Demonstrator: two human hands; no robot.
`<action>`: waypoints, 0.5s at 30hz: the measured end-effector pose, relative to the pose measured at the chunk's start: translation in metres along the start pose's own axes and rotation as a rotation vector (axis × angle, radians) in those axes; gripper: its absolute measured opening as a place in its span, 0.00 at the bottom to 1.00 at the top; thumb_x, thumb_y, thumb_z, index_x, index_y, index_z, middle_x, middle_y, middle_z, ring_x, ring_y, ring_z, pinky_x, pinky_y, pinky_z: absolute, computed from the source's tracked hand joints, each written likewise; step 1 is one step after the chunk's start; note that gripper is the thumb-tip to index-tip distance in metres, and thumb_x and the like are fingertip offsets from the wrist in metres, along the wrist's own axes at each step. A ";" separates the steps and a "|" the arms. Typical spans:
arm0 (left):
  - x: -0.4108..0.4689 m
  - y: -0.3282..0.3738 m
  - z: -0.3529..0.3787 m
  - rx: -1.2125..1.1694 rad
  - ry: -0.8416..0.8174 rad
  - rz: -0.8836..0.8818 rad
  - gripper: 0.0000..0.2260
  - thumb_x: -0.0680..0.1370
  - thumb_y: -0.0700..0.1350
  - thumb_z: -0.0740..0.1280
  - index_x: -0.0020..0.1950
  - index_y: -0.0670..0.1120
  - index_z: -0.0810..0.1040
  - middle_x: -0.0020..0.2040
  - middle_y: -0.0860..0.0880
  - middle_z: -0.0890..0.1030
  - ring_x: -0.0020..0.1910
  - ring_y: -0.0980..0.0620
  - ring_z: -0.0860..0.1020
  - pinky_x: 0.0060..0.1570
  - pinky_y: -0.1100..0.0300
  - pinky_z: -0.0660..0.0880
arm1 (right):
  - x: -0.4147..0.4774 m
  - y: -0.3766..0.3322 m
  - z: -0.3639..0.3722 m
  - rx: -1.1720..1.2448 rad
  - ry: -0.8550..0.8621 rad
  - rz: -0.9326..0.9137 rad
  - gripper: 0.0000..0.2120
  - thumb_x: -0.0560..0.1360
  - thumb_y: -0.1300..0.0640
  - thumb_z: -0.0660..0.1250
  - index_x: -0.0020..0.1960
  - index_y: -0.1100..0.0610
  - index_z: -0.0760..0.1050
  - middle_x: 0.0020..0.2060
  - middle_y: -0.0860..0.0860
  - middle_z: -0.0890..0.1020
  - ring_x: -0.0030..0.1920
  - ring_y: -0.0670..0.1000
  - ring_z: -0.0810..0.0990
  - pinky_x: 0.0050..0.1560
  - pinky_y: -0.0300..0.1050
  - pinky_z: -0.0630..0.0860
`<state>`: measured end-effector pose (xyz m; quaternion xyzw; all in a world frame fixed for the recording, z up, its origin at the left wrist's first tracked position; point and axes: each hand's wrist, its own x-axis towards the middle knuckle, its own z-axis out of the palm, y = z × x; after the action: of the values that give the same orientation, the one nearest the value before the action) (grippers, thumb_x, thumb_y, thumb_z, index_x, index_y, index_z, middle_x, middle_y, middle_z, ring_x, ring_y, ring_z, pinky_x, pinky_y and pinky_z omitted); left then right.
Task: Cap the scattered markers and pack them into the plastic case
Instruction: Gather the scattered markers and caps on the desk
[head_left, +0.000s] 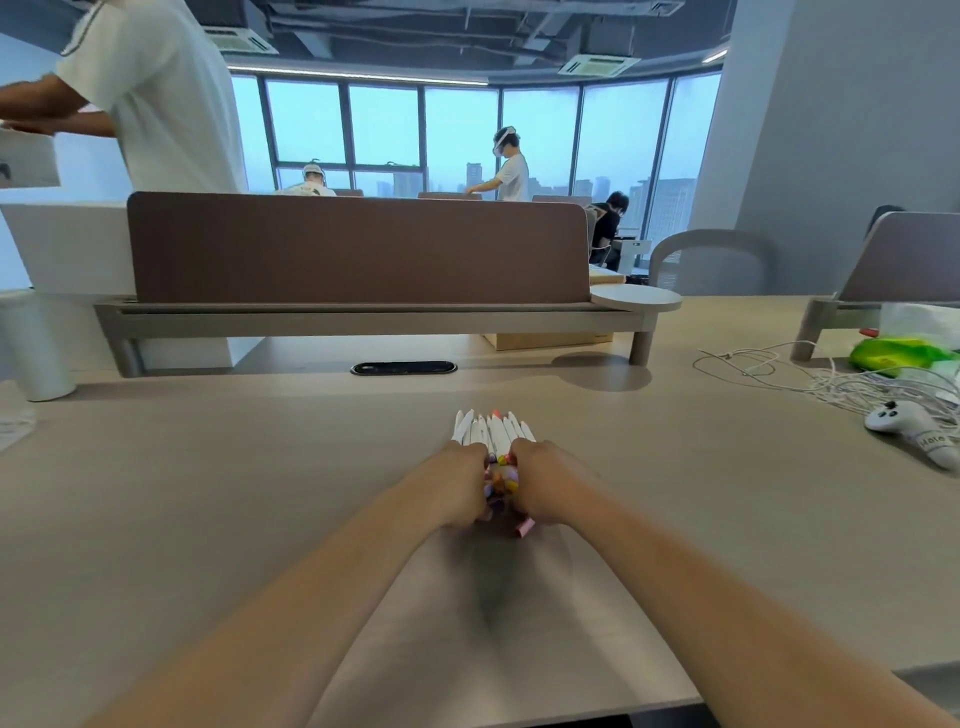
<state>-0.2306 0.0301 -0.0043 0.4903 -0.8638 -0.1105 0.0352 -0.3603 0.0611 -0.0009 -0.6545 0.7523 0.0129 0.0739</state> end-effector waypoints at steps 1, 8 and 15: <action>-0.001 -0.001 0.000 0.006 0.004 0.004 0.24 0.74 0.50 0.72 0.66 0.44 0.70 0.61 0.43 0.74 0.54 0.46 0.74 0.44 0.59 0.68 | 0.000 0.000 -0.001 -0.018 -0.005 -0.005 0.16 0.77 0.59 0.65 0.64 0.59 0.68 0.58 0.56 0.77 0.54 0.55 0.78 0.45 0.45 0.72; -0.002 -0.005 -0.002 -0.001 0.048 -0.035 0.17 0.78 0.52 0.67 0.63 0.45 0.74 0.59 0.44 0.77 0.52 0.46 0.76 0.48 0.55 0.73 | -0.003 -0.001 -0.005 -0.030 -0.018 -0.007 0.16 0.78 0.55 0.66 0.63 0.60 0.71 0.57 0.56 0.79 0.48 0.54 0.74 0.45 0.44 0.71; -0.003 -0.005 -0.010 -0.063 0.135 -0.071 0.10 0.77 0.46 0.65 0.55 0.43 0.78 0.52 0.44 0.80 0.46 0.47 0.76 0.44 0.55 0.72 | 0.001 0.001 -0.001 0.021 0.087 -0.002 0.07 0.78 0.54 0.63 0.53 0.56 0.74 0.48 0.53 0.79 0.45 0.54 0.76 0.40 0.43 0.71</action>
<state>-0.2233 0.0292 0.0042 0.5255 -0.8377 -0.1054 0.1047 -0.3616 0.0601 -0.0002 -0.6544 0.7542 -0.0237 0.0481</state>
